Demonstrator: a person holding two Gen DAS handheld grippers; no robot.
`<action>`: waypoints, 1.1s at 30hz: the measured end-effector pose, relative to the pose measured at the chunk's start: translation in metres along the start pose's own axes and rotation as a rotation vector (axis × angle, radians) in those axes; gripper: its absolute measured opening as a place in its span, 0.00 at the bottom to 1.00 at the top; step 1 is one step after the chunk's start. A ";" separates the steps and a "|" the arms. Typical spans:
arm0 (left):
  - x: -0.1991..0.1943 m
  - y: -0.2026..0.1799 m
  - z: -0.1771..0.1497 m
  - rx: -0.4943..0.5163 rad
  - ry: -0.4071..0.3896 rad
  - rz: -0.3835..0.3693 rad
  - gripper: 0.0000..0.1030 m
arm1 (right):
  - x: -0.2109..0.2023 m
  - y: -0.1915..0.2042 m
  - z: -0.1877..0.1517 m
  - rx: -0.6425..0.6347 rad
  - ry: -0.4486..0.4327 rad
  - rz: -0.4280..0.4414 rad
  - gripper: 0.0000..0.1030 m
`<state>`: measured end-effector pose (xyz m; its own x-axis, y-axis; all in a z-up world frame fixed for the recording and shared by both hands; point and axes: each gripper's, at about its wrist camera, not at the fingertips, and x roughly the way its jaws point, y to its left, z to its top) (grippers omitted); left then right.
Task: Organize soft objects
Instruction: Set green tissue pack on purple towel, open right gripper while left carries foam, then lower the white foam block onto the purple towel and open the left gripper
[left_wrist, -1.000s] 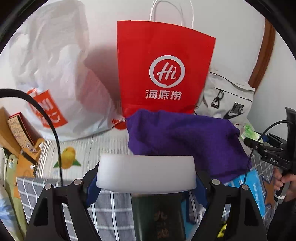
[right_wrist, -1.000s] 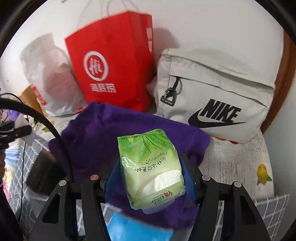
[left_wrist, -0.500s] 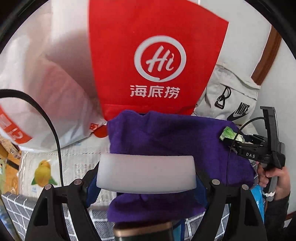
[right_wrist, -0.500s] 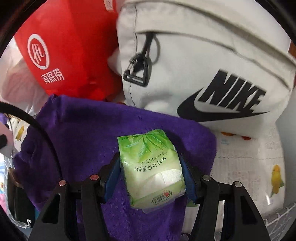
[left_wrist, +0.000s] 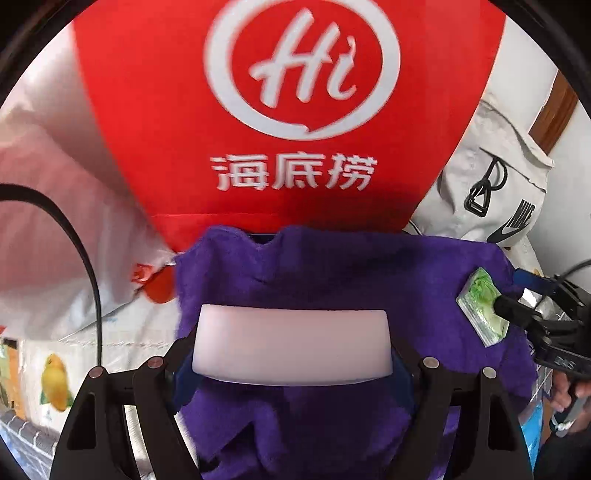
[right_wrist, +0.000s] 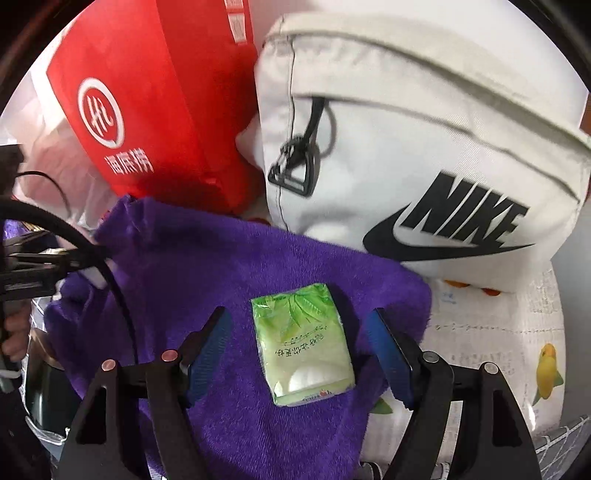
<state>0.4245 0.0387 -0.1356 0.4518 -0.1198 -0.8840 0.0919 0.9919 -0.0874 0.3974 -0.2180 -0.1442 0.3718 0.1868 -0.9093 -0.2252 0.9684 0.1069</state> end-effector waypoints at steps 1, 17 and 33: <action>0.004 0.000 0.002 -0.003 0.010 -0.005 0.79 | -0.005 0.000 0.000 -0.004 -0.007 0.004 0.74; 0.036 -0.019 0.008 0.040 0.076 0.053 0.80 | -0.046 0.005 0.004 -0.036 -0.082 0.025 0.74; -0.047 0.000 -0.022 -0.013 -0.023 -0.027 0.80 | -0.061 0.035 -0.016 -0.088 -0.061 -0.003 0.74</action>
<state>0.3842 0.0456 -0.1043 0.4699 -0.1472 -0.8704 0.0932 0.9888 -0.1169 0.3528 -0.1980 -0.0916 0.4263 0.1960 -0.8831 -0.3013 0.9513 0.0657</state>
